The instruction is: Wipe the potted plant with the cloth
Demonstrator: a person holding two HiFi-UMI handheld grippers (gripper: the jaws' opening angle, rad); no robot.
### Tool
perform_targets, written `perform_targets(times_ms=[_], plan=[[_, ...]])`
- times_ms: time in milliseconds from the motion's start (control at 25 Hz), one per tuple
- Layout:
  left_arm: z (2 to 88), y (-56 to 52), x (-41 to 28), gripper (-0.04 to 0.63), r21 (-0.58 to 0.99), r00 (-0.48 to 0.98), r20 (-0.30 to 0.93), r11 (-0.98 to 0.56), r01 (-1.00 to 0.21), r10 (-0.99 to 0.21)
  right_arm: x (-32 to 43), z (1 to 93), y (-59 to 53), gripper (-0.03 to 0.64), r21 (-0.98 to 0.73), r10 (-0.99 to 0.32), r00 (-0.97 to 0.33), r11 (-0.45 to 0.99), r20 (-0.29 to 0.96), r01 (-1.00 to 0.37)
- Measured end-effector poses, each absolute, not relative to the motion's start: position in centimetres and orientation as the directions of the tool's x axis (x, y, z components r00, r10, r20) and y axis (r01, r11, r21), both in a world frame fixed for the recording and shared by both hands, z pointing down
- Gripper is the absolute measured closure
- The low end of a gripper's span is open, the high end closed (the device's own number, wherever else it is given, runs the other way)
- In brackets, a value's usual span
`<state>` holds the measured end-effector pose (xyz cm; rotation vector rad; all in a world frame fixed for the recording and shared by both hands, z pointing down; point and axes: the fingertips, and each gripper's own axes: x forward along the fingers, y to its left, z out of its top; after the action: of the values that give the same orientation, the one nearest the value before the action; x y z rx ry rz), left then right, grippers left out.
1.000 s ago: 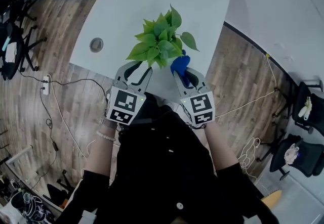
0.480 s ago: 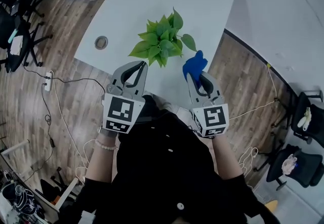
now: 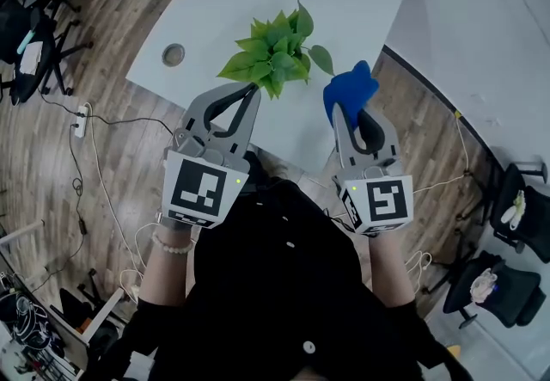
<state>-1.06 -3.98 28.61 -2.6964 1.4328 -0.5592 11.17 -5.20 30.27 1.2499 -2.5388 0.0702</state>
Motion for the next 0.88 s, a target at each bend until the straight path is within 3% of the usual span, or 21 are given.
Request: perform_targets(times_ms=[360,880], plan=[[25.6,-3.9,0.1,0.581,-0.164,0.519,0.257,-0.566,-0.808,-0.815,11.0,25.4,-5.1,0.532,0.169,-0.799,-0.574,0.600,0.180,-0.782],[23.7,-4.2,0.0,0.581,-0.197,0.520,0.234,-0.563,-0.802,-0.822,10.2,24.1,-5.4,0.532,0.179,-0.792,-0.590,0.610,0.156,-0.772]])
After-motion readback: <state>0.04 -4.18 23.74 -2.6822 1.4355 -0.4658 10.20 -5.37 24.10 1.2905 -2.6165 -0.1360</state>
